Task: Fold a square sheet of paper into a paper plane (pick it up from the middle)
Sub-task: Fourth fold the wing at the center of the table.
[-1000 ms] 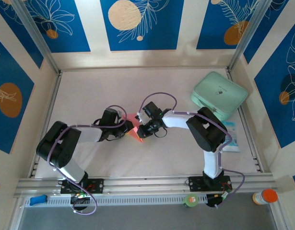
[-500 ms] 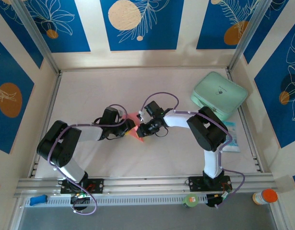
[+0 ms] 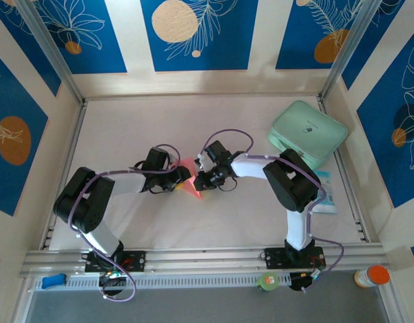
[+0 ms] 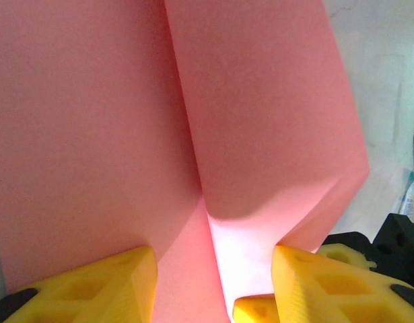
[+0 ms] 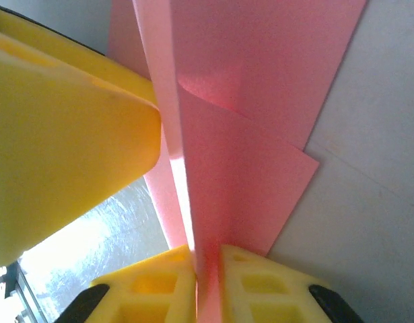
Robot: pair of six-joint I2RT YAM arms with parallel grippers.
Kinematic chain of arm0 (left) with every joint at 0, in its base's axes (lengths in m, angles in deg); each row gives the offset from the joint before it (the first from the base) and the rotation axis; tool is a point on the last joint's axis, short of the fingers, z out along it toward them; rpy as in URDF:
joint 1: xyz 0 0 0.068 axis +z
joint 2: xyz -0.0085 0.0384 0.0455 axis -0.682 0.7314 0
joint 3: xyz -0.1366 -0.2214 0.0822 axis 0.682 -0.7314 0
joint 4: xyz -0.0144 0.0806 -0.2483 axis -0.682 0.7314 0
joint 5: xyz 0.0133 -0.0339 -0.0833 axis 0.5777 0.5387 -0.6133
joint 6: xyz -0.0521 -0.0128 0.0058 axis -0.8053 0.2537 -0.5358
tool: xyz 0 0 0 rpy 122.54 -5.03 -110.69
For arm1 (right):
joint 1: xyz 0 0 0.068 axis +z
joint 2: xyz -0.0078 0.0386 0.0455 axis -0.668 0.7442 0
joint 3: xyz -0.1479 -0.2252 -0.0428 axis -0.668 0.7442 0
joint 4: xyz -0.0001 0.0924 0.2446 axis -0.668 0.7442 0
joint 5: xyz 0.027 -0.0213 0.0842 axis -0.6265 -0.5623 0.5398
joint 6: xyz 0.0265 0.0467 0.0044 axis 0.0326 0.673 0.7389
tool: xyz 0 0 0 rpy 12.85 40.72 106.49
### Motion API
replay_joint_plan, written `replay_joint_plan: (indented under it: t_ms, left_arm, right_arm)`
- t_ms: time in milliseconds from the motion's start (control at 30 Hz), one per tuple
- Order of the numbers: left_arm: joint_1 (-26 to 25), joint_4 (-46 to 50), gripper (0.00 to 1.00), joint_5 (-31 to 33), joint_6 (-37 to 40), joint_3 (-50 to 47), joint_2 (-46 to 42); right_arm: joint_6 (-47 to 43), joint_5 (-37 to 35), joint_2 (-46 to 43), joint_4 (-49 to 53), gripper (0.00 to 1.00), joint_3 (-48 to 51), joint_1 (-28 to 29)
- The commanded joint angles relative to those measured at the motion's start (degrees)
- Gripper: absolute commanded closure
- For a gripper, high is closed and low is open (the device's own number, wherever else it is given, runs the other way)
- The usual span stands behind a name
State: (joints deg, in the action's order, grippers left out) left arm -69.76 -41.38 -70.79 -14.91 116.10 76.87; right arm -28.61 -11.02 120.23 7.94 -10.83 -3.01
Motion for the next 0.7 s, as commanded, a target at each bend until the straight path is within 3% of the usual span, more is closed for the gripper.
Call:
replay_joint_plan:
  t_ms: [0, 367, 667]
  left_arm:
    - [-0.1, 7.9, 0.50, 3.0, 1.4, -0.3, 1.3]
    - [0.0, 3.9, 0.54, 3.1, 2.4, 1.0, -6.4]
    - [0.2, -4.7, 0.66, -2.3, 2.0, 0.7, -3.3]
  right_arm:
    - [0.3, 2.4, 1.6, 1.0, 0.88, 0.6, -0.5]
    - [0.6, 5.4, 3.1, 0.6, 0.91, 0.8, -1.9]
    - [0.5, 6.1, 4.2, 1.5, 0.90, -0.2, -2.4]
